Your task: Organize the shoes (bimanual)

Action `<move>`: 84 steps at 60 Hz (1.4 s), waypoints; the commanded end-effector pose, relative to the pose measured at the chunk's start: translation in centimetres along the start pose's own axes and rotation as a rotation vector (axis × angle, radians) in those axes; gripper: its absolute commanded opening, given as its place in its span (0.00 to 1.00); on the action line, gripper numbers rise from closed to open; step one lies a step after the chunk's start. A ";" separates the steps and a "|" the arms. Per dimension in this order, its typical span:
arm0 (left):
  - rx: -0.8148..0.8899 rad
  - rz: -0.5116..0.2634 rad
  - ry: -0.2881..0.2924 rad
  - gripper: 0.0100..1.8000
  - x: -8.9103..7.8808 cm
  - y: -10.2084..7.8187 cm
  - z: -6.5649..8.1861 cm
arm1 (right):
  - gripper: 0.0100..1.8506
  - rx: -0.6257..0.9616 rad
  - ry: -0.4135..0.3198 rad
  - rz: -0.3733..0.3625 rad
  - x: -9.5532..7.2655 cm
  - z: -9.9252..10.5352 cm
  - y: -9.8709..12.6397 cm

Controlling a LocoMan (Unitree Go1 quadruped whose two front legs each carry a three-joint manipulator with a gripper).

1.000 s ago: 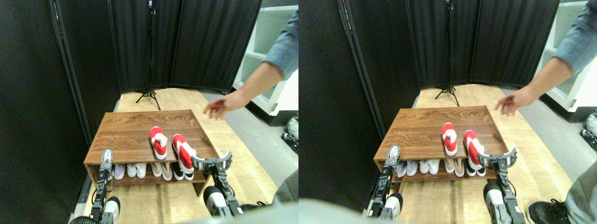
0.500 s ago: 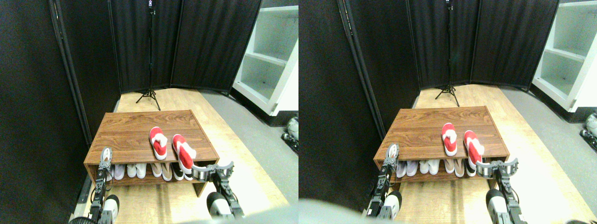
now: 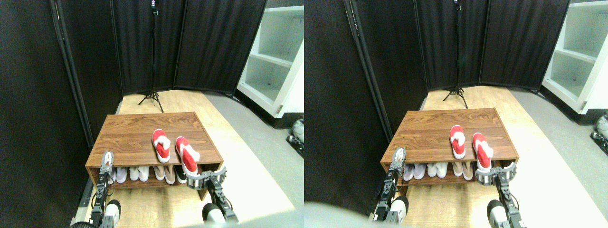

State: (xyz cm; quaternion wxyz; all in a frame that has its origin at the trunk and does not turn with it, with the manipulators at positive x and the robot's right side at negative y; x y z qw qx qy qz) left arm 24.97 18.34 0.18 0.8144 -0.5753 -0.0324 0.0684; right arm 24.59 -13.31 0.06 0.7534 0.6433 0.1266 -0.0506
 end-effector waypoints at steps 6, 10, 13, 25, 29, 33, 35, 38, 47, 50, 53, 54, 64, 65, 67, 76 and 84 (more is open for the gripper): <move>0.034 -0.058 -0.034 0.00 -0.1 -0.9 0.2 | 0.92 0.001 0.003 0.006 1.4 0.0 -0.6; 0.047 -0.067 -0.038 0.00 -0.2 -0.8 0.3 | 0.91 0.015 0.002 -0.008 2.0 0.0 -1.0; 0.071 -0.077 -0.041 0.00 -0.3 -0.8 0.3 | 0.91 0.039 0.008 -0.018 2.5 -0.1 -1.4; 0.050 -0.077 -0.040 0.00 -0.5 -1.0 0.5 | 0.89 0.060 0.020 -0.052 3.7 -0.5 -2.2; 0.046 -0.078 -0.039 0.00 -0.5 -1.1 0.5 | 0.88 0.074 0.026 -0.054 4.0 -0.7 -2.4; 0.049 -0.079 -0.032 0.00 -0.5 -1.1 0.6 | 0.87 0.068 0.027 -0.070 4.5 -0.9 -2.6; 0.049 -0.079 -0.033 0.00 -0.5 -1.1 0.6 | 0.88 0.069 0.028 -0.073 4.6 -0.9 -2.6; 0.034 -0.073 -0.040 0.00 -0.5 -1.1 0.6 | 0.87 0.067 0.036 -0.074 4.9 -1.0 -2.7; 0.038 -0.074 -0.041 0.00 -0.4 -1.2 0.6 | 0.85 0.088 0.042 -0.086 6.0 -1.2 -3.0; 0.035 -0.078 -0.038 0.00 -0.3 -1.3 0.6 | 0.85 0.068 0.035 -0.093 6.3 -1.1 -3.1; 0.028 -0.078 -0.039 0.00 -0.3 -1.3 0.6 | 0.84 0.067 0.037 -0.097 6.5 -1.1 -3.1; 0.016 -0.076 -0.040 0.00 -0.3 -1.3 0.6 | 0.83 0.063 0.036 -0.097 6.6 -1.1 -3.1; 0.034 -0.078 -0.040 0.00 -0.3 -1.4 0.7 | 0.84 0.048 0.027 -0.106 7.5 -0.8 -3.2; 0.039 -0.080 -0.039 0.00 -0.3 -1.3 0.7 | 0.84 0.052 0.026 -0.108 7.6 -0.8 -3.2; 0.047 -0.083 -0.037 0.00 -0.3 -1.3 0.8 | 0.85 0.052 0.025 -0.109 7.7 -0.8 -3.2; 0.027 -0.081 -0.048 0.00 -0.4 -1.1 0.8 | 0.83 0.091 0.021 -0.125 8.0 -0.6 -3.2; 0.055 -0.087 -0.043 0.00 -0.5 -1.1 0.9 | 0.83 0.107 0.038 -0.123 8.3 -0.3 -3.2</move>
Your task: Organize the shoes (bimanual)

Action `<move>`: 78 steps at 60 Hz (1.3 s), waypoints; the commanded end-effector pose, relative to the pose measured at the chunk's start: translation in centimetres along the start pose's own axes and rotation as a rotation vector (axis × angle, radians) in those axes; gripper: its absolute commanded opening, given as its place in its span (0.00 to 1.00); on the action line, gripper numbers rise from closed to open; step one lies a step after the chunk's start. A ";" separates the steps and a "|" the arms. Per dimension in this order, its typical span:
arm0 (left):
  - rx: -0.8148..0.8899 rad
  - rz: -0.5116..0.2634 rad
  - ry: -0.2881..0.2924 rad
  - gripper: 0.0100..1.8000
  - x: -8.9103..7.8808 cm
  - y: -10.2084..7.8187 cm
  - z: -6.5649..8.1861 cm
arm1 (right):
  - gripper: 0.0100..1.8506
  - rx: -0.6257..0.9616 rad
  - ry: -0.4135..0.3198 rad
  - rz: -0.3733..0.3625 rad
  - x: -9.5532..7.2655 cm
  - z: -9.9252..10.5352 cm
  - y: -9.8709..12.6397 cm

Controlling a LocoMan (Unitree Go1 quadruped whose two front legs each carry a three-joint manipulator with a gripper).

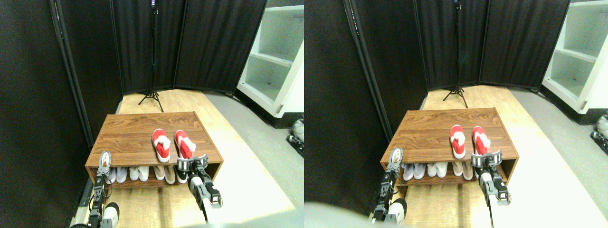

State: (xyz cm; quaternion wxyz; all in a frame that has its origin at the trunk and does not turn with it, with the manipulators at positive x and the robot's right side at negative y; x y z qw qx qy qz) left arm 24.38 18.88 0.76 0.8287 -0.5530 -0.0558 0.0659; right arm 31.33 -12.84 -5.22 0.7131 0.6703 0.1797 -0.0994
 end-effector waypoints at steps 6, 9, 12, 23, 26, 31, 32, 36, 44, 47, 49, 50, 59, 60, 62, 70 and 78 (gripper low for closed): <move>-0.004 -0.053 -0.002 0.00 -0.1 -0.7 0.1 | 0.81 0.038 0.019 0.013 0.2 0.2 0.3; 0.002 -0.049 -0.007 0.00 -0.1 -0.7 0.1 | 0.83 0.089 0.031 0.015 0.1 0.2 0.3; 0.003 -0.051 -0.004 0.00 -0.2 -0.7 0.1 | 0.86 0.081 0.032 0.012 0.2 0.3 0.2; -0.028 -0.059 0.008 0.00 -0.4 -1.0 -0.1 | 0.86 0.069 0.027 -0.014 0.8 0.4 0.1; -0.018 -0.058 0.009 0.00 -0.6 -1.1 0.0 | 0.86 0.074 0.022 -0.018 1.0 0.3 0.0; -0.020 -0.061 0.008 0.00 -0.7 -1.2 0.0 | 0.87 0.068 0.021 -0.023 1.1 0.1 -0.1; -0.014 -0.061 0.006 0.00 -0.8 -1.2 0.0 | 0.86 0.072 0.023 -0.025 1.2 0.1 -0.1; -0.011 -0.061 0.010 0.00 -1.0 -1.2 0.1 | 0.85 0.064 0.017 -0.027 1.5 0.0 -0.2; -0.010 -0.060 0.011 0.00 -1.2 -1.2 0.3 | 0.87 0.069 0.015 -0.038 2.0 -0.2 -0.4; -0.016 -0.056 0.006 0.00 -1.3 -1.2 0.3 | 0.86 0.070 0.018 -0.040 2.1 -0.3 -0.5; -0.019 -0.055 0.003 0.00 -1.3 -1.2 0.4 | 0.85 0.066 0.019 -0.040 2.2 -0.3 -0.6; -0.018 -0.056 0.003 0.00 -1.3 -1.2 0.4 | 0.85 0.064 0.017 -0.039 2.2 -0.4 -0.6; -0.010 -0.052 0.001 0.00 -1.4 -1.1 0.7 | 0.89 0.067 0.017 -0.041 2.0 -0.4 -0.7; -0.010 -0.052 0.001 0.00 -1.4 -1.1 0.7 | 0.89 0.067 0.017 -0.041 2.0 -0.4 -0.7; -0.004 -0.053 0.002 0.00 -1.3 -1.0 0.7 | 0.88 0.066 0.017 -0.040 1.7 -0.3 -0.6; 0.013 -0.050 -0.007 0.00 -1.2 -0.9 0.8 | 0.86 0.047 0.035 -0.003 0.5 -0.1 -0.3; 0.007 -0.045 -0.014 0.00 -0.9 -0.8 0.8 | 0.81 0.072 0.053 0.044 -1.4 0.0 0.3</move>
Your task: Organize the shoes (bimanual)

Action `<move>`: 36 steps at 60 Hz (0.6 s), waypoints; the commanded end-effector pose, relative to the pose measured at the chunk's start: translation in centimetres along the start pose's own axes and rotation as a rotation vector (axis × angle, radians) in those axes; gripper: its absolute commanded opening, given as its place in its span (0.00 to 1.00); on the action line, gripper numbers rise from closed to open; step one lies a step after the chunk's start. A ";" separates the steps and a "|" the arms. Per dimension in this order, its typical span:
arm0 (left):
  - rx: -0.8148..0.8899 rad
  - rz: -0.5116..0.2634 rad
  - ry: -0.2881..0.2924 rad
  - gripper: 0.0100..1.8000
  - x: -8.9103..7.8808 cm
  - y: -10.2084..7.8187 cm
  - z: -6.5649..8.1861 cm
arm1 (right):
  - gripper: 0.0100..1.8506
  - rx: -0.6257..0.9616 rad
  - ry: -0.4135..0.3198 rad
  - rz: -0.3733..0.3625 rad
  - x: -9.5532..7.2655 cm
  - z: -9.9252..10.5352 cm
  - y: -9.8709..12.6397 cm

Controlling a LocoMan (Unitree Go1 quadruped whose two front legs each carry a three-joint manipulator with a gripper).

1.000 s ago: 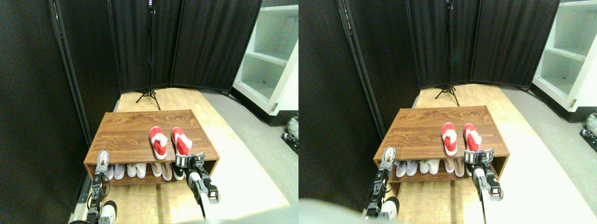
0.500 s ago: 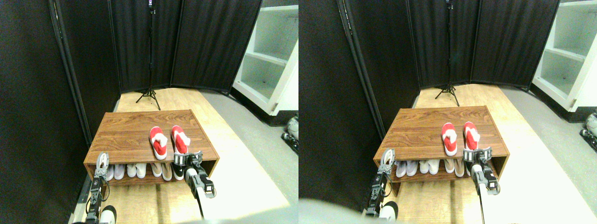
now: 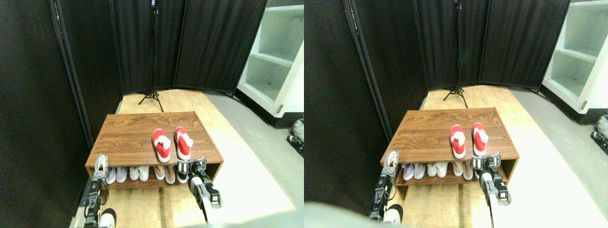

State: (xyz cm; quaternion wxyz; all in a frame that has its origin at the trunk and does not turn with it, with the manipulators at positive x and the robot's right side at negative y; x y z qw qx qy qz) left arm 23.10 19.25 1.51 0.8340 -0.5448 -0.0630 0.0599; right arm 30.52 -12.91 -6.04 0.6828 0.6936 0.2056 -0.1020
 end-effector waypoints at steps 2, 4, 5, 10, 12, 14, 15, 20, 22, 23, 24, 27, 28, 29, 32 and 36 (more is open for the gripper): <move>-0.007 -0.028 -0.008 0.00 0.3 -0.3 -0.1 | 0.82 -0.006 0.005 0.087 -1.6 0.0 1.5; -0.010 -0.029 -0.010 0.00 0.4 -0.3 -0.1 | 0.85 -0.003 0.012 0.097 -2.2 0.0 1.7; -0.012 -0.028 -0.010 0.00 0.4 -0.3 -0.1 | 0.85 -0.003 0.015 0.102 -2.4 0.0 1.7; -0.013 -0.029 0.003 0.00 0.6 -0.3 -0.2 | 0.89 0.005 0.022 0.124 -3.5 0.3 2.0; -0.020 -0.036 0.011 0.00 0.7 -0.3 -0.2 | 0.90 -0.011 0.012 0.130 -4.2 0.5 2.3; -0.024 -0.034 0.009 0.00 0.7 -0.3 -0.2 | 0.91 -0.019 0.006 0.135 -4.5 0.5 2.5; -0.020 -0.036 0.009 0.00 0.8 -0.3 -0.3 | 0.91 -0.030 0.003 0.146 -4.7 0.6 2.7; -0.027 -0.034 0.006 0.00 0.9 -0.3 -0.4 | 0.91 -0.009 -0.002 0.184 -5.4 1.0 3.1; -0.031 -0.035 0.007 0.00 1.0 -0.3 -0.5 | 0.91 -0.005 0.003 0.201 -5.6 1.2 3.2; -0.033 -0.033 0.006 0.00 1.0 -0.3 -0.5 | 0.91 -0.006 0.003 0.206 -5.7 1.4 3.3; -0.033 -0.031 0.004 0.00 1.0 -0.3 -0.5 | 0.91 -0.011 -0.006 0.207 -5.8 1.6 3.4; -0.030 -0.033 0.002 0.00 1.1 -0.4 -0.6 | 0.88 -0.035 -0.042 0.214 -6.1 2.0 3.5; -0.029 -0.033 0.001 0.00 1.1 -0.3 -0.6 | 0.86 -0.025 -0.049 0.218 -6.1 2.1 3.6; -0.029 -0.033 0.001 0.00 1.1 -0.3 -0.6 | 0.86 -0.025 -0.049 0.218 -6.1 2.1 3.6; -0.043 -0.032 0.011 0.00 1.1 -0.3 -0.6 | 0.76 -0.010 -0.081 0.229 -6.2 2.6 3.8; -0.033 -0.033 0.012 0.00 1.1 -0.2 -0.6 | 0.57 0.014 -0.167 0.242 -6.0 3.5 4.0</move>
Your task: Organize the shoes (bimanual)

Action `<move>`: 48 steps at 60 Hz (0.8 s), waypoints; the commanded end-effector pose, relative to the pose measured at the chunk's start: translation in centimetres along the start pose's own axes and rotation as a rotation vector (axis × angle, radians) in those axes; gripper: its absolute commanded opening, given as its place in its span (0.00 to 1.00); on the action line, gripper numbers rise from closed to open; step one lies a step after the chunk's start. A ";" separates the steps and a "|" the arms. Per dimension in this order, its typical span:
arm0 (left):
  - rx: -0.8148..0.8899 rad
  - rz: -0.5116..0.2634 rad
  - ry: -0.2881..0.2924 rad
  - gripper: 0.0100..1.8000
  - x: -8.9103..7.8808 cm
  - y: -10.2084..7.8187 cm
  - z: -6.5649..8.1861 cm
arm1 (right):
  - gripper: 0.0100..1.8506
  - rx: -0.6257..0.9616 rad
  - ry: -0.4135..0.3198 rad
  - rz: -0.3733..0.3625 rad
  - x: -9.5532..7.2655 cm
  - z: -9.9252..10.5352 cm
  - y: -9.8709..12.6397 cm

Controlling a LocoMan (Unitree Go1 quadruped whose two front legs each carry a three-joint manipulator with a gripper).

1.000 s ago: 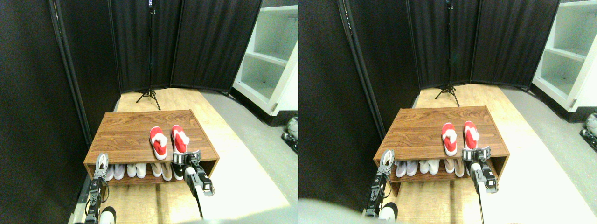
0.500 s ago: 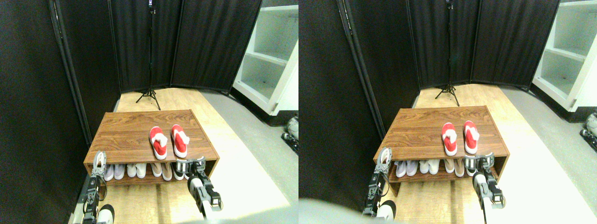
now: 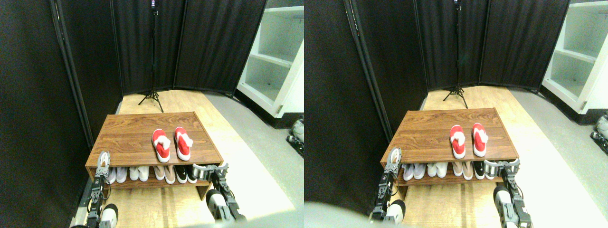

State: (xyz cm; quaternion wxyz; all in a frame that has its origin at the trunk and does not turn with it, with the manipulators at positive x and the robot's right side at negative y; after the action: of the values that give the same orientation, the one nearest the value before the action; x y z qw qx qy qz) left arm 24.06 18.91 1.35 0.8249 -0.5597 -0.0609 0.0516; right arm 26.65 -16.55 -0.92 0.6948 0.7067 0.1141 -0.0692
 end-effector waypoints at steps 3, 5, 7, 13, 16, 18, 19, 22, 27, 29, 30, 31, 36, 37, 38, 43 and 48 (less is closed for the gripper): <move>0.004 -0.023 -0.004 0.00 0.2 -0.2 0.0 | 0.47 -0.057 -0.151 0.075 0.5 1.4 1.1; -0.001 -0.019 -0.009 0.00 0.2 -0.2 0.0 | 0.39 -0.089 -0.190 0.089 0.7 1.8 1.2; -0.006 -0.014 -0.014 0.00 0.2 -0.2 0.0 | 0.26 -0.080 -0.239 0.100 0.9 2.2 1.3; -0.001 -0.021 -0.011 0.00 0.2 -0.2 0.1 | 0.00 -0.035 -0.339 0.138 2.0 3.4 1.4; -0.002 -0.016 -0.017 0.00 0.2 -0.1 0.1 | 0.00 -0.081 -0.358 0.138 2.3 3.8 1.5; 0.004 -0.015 -0.017 0.00 0.2 -0.1 0.1 | 0.00 -0.104 -0.371 0.135 2.6 4.3 1.5; 0.011 -0.016 -0.016 0.00 0.2 -0.1 0.1 | 0.00 -0.113 -0.377 0.137 2.8 4.6 1.6; 0.022 -0.019 -0.012 0.00 0.2 0.0 0.2 | 0.00 -0.109 -0.386 0.135 3.3 5.1 1.6; 0.017 -0.019 -0.018 0.00 0.2 -0.1 0.1 | 0.00 -0.137 -0.392 0.123 4.3 5.9 1.6; 0.003 -0.014 -0.019 0.00 0.2 -0.2 0.1 | 0.00 -0.144 -0.385 0.116 5.0 6.3 1.5; 0.000 -0.013 -0.021 0.00 0.2 -0.2 0.1 | 0.00 -0.151 -0.384 0.112 5.4 6.5 1.4; 0.000 -0.013 -0.022 0.00 0.3 -0.2 0.1 | 0.00 -0.157 -0.383 0.110 5.6 6.6 1.3; -0.005 -0.018 -0.016 0.00 0.3 -0.2 0.0 | 0.00 -0.183 -0.380 0.106 6.6 6.9 1.1; -0.004 -0.018 -0.016 0.00 0.3 -0.2 0.0 | 0.00 -0.176 -0.382 0.092 6.8 6.9 1.1; -0.004 -0.018 -0.016 0.00 0.3 -0.2 0.0 | 0.00 -0.172 -0.385 0.084 6.9 7.0 1.0; -0.005 -0.016 -0.011 0.00 0.3 -0.2 0.0 | 0.00 -0.142 -0.394 0.036 7.8 7.0 0.7; -0.015 -0.011 -0.009 0.00 0.5 -0.2 0.1 | 0.00 -0.142 -0.379 0.004 8.8 7.1 0.4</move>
State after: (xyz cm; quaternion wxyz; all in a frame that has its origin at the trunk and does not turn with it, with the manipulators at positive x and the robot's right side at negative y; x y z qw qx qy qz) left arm 24.28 19.13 1.07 0.8218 -0.5632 -0.0623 0.0601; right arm 34.84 -23.33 -2.40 0.7559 0.6276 -0.0314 -0.1837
